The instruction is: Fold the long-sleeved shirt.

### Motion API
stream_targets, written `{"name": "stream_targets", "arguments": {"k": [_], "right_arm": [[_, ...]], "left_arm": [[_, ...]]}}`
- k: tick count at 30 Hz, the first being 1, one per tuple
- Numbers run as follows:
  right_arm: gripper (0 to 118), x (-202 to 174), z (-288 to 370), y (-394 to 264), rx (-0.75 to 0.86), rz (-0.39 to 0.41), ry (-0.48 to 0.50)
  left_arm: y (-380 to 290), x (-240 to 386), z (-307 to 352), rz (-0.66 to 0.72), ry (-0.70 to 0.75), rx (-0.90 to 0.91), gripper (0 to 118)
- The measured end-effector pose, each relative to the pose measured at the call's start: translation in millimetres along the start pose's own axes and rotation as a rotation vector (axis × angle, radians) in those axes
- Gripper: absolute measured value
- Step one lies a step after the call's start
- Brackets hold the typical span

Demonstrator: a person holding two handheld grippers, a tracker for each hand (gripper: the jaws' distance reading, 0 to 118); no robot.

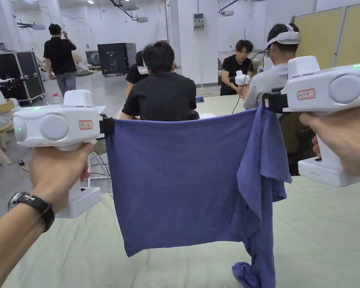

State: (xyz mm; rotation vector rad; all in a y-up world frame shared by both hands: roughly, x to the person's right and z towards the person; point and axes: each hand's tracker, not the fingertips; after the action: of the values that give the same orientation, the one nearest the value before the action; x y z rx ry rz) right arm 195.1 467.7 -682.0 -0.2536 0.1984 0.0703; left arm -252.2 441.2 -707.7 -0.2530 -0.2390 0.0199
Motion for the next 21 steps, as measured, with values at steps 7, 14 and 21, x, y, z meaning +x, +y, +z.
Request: {"name": "stream_targets", "arguments": {"k": [7, 14, 21], "right_arm": [[3, -14.8, 26.1, -85.4, -0.084, -0.024, 0.025], [3, -43.7, 71.4, -161.6, -0.17, -0.018, 0.055], [3, -67.6, 133.7, -226.4, -0.239, -0.057, 0.065]], "left_arm": [[-81.4, 7.4, 23.6, 0.037, -0.026, -0.086, 2], [-166.8, 14.2, 66.2, 0.111, -0.035, -0.174, 2], [-228.8, 23.0, 129.8, 0.148, -0.041, -0.243, 2]]}}
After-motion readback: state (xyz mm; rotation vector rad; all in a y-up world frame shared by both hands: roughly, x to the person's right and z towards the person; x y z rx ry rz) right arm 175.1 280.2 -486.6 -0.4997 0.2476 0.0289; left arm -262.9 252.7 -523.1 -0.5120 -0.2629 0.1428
